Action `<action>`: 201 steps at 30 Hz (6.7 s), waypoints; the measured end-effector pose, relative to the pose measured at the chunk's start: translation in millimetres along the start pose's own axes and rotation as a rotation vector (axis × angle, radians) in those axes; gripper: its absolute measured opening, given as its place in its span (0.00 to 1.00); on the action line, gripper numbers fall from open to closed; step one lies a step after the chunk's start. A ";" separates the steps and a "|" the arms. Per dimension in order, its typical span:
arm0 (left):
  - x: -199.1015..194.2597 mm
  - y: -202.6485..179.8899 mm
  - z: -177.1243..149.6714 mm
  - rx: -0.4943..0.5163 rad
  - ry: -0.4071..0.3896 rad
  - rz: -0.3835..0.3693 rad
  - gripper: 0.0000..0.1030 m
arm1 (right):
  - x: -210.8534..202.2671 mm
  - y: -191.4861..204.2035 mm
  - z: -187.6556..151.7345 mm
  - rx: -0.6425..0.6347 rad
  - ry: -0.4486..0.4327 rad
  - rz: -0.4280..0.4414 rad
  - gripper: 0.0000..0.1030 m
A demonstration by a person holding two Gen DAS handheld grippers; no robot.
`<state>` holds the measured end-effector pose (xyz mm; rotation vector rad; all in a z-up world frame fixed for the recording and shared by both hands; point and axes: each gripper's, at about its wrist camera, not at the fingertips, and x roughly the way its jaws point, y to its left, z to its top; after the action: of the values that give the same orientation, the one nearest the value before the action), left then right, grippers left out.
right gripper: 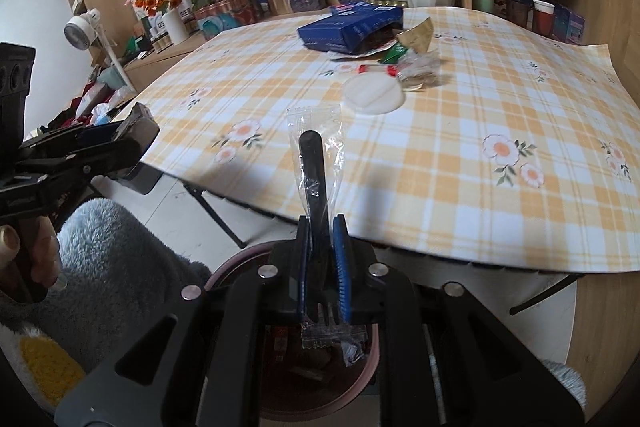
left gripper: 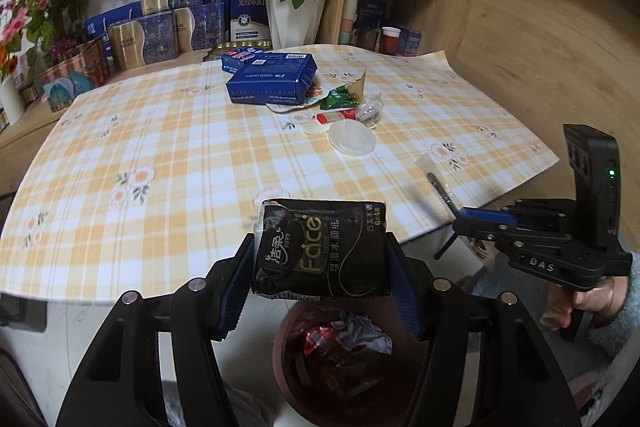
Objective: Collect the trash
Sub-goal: 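Carry the bagged fork into the bin and open the right tool while the left tool holds the tissue pack, then lower the black tissue pack into the bin and open the left tool, then move both tools back over the table toward the blue box and white lid, then grasp the blue coffee box with the left tool while the right tool grasps the white round lid, then carry the coffee box and lid over the bin and open both tools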
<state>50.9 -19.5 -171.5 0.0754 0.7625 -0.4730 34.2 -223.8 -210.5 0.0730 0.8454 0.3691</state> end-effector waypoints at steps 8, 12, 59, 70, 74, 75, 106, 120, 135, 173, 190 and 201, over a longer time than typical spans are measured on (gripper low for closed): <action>-20.4 2.7 -30.5 -0.045 -0.038 -0.023 0.59 | 5.2 18.6 -17.4 -0.013 0.031 0.032 0.15; -24.8 0.6 -42.2 -0.037 -0.053 -0.009 0.59 | 13.0 29.5 -26.7 -0.062 0.060 0.021 0.15; 19.6 -23.7 -56.7 0.065 0.118 -0.047 0.64 | -6.0 -0.7 -26.4 0.087 -0.075 -0.094 0.89; 17.4 -17.1 -55.2 0.026 0.101 0.003 0.90 | -5.2 -3.3 -27.3 0.107 -0.071 -0.090 0.93; 12.8 -9.7 -53.0 -0.006 0.085 0.030 0.90 | -0.6 -3.0 -25.9 0.105 -0.054 -0.096 0.94; 9.7 -6.0 -50.7 -0.018 0.071 0.033 0.91 | 1.1 -3.8 -24.4 0.109 -0.050 -0.092 0.94; 103.8 25.4 129.6 -0.036 0.077 0.182 0.92 | 9.4 -96.8 65.1 0.213 -0.072 -0.179 0.94; 286.4 13.6 237.8 0.081 0.276 0.359 0.92 | 32.2 -140.2 89.8 0.266 -0.093 -0.150 0.94; 317.4 16.3 252.6 0.141 0.340 0.373 0.68 | 35.6 -154.2 85.2 0.291 -0.085 -0.137 0.94; 185.2 186.7 228.5 -0.291 0.170 0.074 0.17 | 104.5 -66.5 126.5 0.084 0.051 -0.104 0.94; 124.8 208.7 169.3 -0.418 0.173 -0.113 0.16 | 138.8 -37.1 131.6 0.036 0.129 -0.174 0.65; 77.5 183.0 146.5 -0.400 0.160 -0.179 0.16 | 75.1 -20.6 123.8 0.036 -0.008 -0.129 0.65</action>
<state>274.3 79.9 -136.7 -0.3338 1.0141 -0.4800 177.4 -206.8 -186.4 0.0527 0.8440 0.2328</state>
